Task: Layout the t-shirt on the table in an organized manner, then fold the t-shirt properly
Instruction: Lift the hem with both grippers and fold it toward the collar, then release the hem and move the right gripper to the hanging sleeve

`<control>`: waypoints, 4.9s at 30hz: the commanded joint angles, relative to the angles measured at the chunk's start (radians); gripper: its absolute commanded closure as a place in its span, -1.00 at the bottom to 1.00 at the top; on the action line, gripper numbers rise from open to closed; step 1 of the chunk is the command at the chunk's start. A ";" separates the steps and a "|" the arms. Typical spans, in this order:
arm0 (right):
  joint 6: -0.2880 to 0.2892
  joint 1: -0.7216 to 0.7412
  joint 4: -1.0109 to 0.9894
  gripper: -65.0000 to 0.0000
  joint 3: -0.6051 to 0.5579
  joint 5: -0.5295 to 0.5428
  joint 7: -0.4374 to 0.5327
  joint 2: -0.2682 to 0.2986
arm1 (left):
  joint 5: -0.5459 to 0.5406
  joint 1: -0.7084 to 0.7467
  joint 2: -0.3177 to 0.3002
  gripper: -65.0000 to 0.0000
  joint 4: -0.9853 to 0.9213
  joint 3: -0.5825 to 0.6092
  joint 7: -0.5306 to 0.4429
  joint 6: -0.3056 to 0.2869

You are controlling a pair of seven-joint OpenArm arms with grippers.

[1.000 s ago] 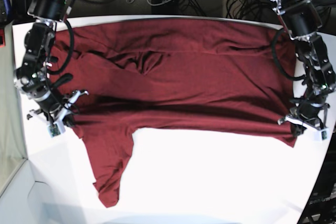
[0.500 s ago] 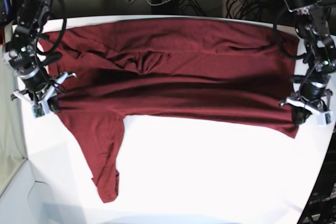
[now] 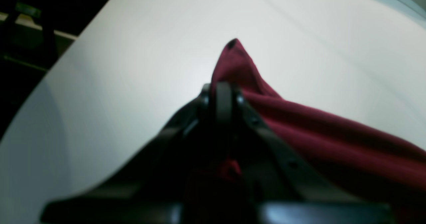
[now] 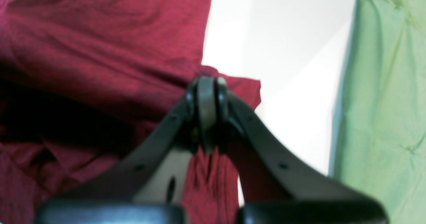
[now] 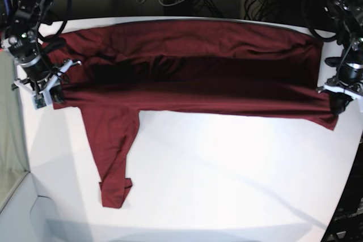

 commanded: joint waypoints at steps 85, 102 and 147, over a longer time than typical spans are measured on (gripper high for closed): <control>-0.005 0.501 -0.472 0.03 -0.065 -0.093 -0.002 0.053 | -0.054 0.071 -0.033 -0.02 -0.247 0.060 0.164 -0.003; -0.005 0.771 -1.125 0.02 -0.137 -0.191 0.276 0.073 | -0.054 0.071 -0.032 -0.02 -0.250 0.062 0.158 -0.001; -0.171 0.675 -1.196 0.15 -0.235 -0.189 0.451 0.056 | -0.055 0.072 -0.032 -0.02 -0.250 0.063 0.158 -0.001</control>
